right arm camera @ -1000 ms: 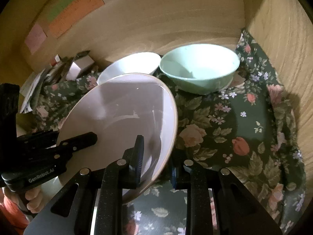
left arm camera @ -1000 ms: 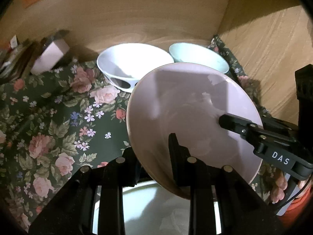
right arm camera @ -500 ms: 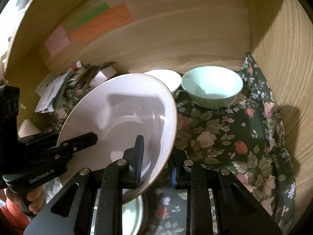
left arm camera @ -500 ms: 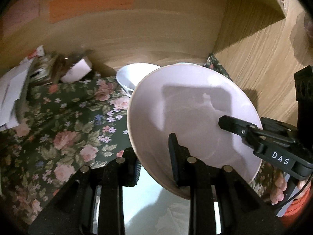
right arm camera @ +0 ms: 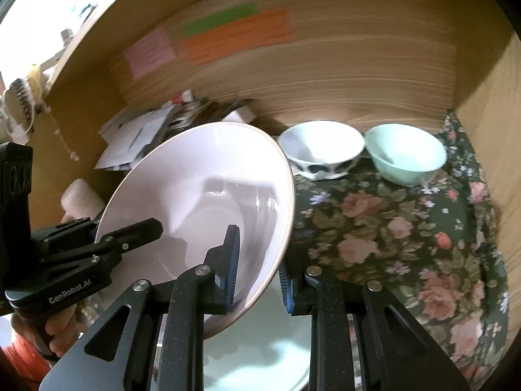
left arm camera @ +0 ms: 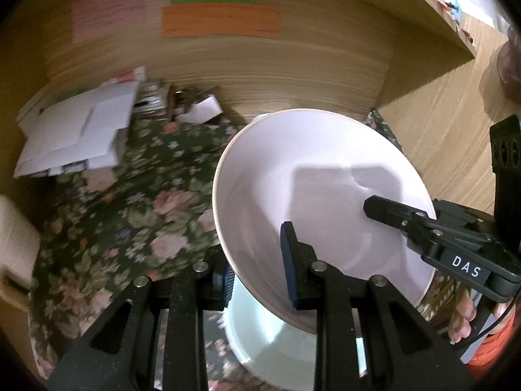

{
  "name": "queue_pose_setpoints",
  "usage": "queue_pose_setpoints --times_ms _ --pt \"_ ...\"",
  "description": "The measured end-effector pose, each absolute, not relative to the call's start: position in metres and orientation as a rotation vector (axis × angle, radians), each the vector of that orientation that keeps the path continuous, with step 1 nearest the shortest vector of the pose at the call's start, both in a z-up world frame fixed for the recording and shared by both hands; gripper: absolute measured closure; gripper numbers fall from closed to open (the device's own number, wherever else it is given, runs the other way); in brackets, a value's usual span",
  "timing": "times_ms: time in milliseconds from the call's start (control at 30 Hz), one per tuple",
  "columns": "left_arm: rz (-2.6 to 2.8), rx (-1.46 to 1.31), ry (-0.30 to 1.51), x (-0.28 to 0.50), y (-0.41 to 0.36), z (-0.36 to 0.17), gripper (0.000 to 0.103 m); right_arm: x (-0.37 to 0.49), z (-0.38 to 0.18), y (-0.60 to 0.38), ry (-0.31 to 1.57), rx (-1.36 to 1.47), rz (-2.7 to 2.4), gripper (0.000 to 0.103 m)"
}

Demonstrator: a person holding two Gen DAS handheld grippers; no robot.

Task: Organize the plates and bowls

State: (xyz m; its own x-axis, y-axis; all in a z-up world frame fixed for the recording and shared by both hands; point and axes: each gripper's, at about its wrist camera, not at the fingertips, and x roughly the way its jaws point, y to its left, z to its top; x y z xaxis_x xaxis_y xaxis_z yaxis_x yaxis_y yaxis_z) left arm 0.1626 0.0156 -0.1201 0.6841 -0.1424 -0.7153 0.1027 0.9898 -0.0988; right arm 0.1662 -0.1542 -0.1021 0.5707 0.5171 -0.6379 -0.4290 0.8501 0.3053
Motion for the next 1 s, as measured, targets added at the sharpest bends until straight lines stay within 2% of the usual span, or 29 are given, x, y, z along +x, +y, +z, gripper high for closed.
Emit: queue_pose_setpoints --times_ms 1000 --pt "0.105 -0.172 0.857 0.083 0.146 -0.152 0.077 0.136 -0.135 -0.018 0.889 -0.006 0.77 0.083"
